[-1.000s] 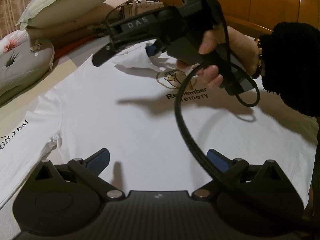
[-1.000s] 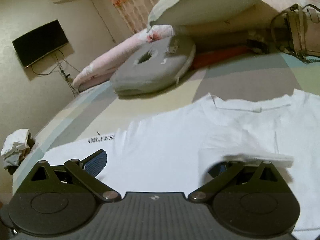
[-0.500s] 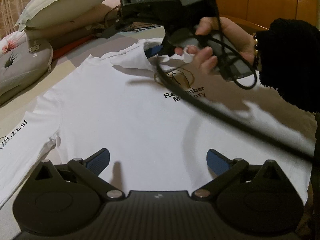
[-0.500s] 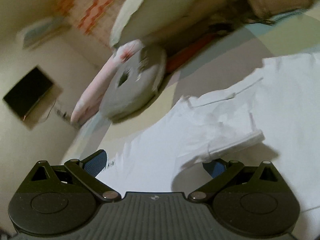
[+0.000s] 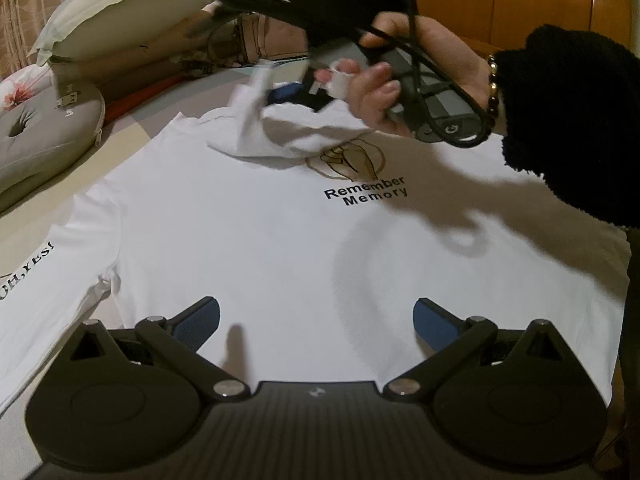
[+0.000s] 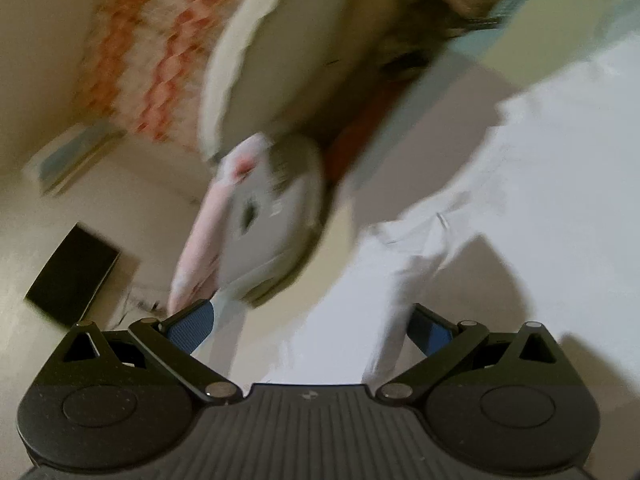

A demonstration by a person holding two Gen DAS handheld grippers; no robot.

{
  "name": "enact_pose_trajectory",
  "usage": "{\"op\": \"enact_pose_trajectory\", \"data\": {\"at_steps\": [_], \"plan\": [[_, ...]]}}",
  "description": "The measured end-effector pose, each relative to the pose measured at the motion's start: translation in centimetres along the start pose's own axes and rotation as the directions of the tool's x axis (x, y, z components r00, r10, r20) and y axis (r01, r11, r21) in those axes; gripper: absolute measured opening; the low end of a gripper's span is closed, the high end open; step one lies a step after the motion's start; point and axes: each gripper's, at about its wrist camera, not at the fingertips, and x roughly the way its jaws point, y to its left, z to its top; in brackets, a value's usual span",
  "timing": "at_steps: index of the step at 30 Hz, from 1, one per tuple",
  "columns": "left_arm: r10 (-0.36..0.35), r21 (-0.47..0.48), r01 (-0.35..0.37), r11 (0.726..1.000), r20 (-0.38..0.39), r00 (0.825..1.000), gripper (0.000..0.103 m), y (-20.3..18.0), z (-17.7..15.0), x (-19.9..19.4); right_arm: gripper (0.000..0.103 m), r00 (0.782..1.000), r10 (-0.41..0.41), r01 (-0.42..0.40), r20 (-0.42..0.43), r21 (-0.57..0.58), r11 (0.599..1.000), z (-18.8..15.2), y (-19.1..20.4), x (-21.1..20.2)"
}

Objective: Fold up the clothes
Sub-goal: 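Lay the sleeve flat on the shirt body and open the right gripper, then withdraw the open right gripper from the folded sleeve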

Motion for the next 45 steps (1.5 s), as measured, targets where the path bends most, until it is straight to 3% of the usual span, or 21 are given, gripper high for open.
{"op": "enact_pose_trajectory", "data": {"at_steps": [5, 10, 14, 17, 20, 23, 25, 29, 32, 36, 37, 39, 42, 45], "plan": [[-0.002, -0.001, 0.002, 1.000, 0.003, 1.000, 0.102, 0.0, -0.1, -0.2, 0.103, 0.990, 0.090, -0.098, -0.109, -0.068, 0.993, -0.8, 2.9, 2.7], [0.001, -0.004, -0.001, 1.000, 0.007, 1.000, 0.102, 0.1, -0.1, -0.3, 0.103, 0.993, 0.035, -0.052, -0.111, -0.152, 0.987, -0.7, 3.9, 2.2], [0.001, 0.002, -0.001, 1.000, 0.003, 1.000, 0.102, 0.2, 0.1, 0.0, 0.103, 0.999, -0.028, 0.020, -0.042, -0.173, 0.985, 0.8, 3.0, -0.7], [-0.004, 0.014, 0.004, 1.000, 0.003, 1.000, 0.102, -0.1, 0.3, 0.2, 0.103, 0.993, -0.112, 0.119, 0.048, -0.197, 0.973, 2.7, 2.0, -4.1], [-0.007, 0.018, 0.007, 1.000, 0.009, 1.000, 0.102, -0.4, 0.8, 0.6, 0.103, 0.965, -0.218, 0.247, 0.147, -0.222, 0.943, 4.3, 0.7, -8.8], [-0.009, 0.022, 0.009, 1.000, 0.015, 1.000, 0.102, -0.7, 1.3, 1.1, 0.103, 0.928, -0.272, 0.322, 0.257, -0.179, 0.930, 5.2, -1.4, -14.4], [-0.011, 0.024, 0.010, 1.000, 0.020, 1.000, 0.102, -0.9, 1.6, 1.3, 0.103, 0.901, -0.300, 0.348, 0.313, -0.110, 0.931, 5.4, -3.2, -18.0], [-0.010, 0.013, 0.010, 1.000, 0.033, 0.999, 0.102, -1.1, 2.4, 2.0, 0.103, 0.889, -0.301, 0.312, 0.346, 0.026, 0.950, 4.5, -7.3, -22.7], [-0.008, -0.030, 0.010, 1.000, 0.052, 0.999, 0.102, -0.9, 3.3, 2.8, 0.103, 0.909, -0.285, 0.274, 0.305, 0.078, 0.959, 3.8, -9.6, -23.1], [-0.018, -0.071, 0.024, 0.997, 0.080, 0.997, 0.102, -0.7, 4.4, 3.9, 0.103, 0.943, -0.237, 0.236, 0.232, 0.032, 0.971, 3.7, -9.6, -20.6], [-0.028, -0.079, 0.035, 0.996, 0.085, 0.996, 0.102, -0.6, 4.6, 4.1, 0.103, 0.945, -0.256, 0.255, 0.203, 0.033, 0.966, 3.8, -9.8, -19.8], [-0.039, -0.096, 0.047, 0.994, 0.081, 0.996, 0.102, -0.6, 4.7, 4.5, 0.103, 0.941, -0.308, 0.305, 0.143, 0.040, 0.952, 3.8, -10.2, -18.1], [-0.031, -0.098, 0.037, 0.994, 0.064, 0.997, 0.102, -0.5, 4.5, 4.9, 0.103, 0.927, -0.331, 0.323, 0.177, 0.073, 0.944, 3.5, -11.1, -17.1], [-0.016, -0.106, 0.022, 0.994, 0.054, 0.998, 0.102, -0.3, 4.4, 5.1, 0.103, 0.882, -0.330, 0.310, 0.338, 0.112, 0.944, 2.9, -11.7, -17.9]]}}
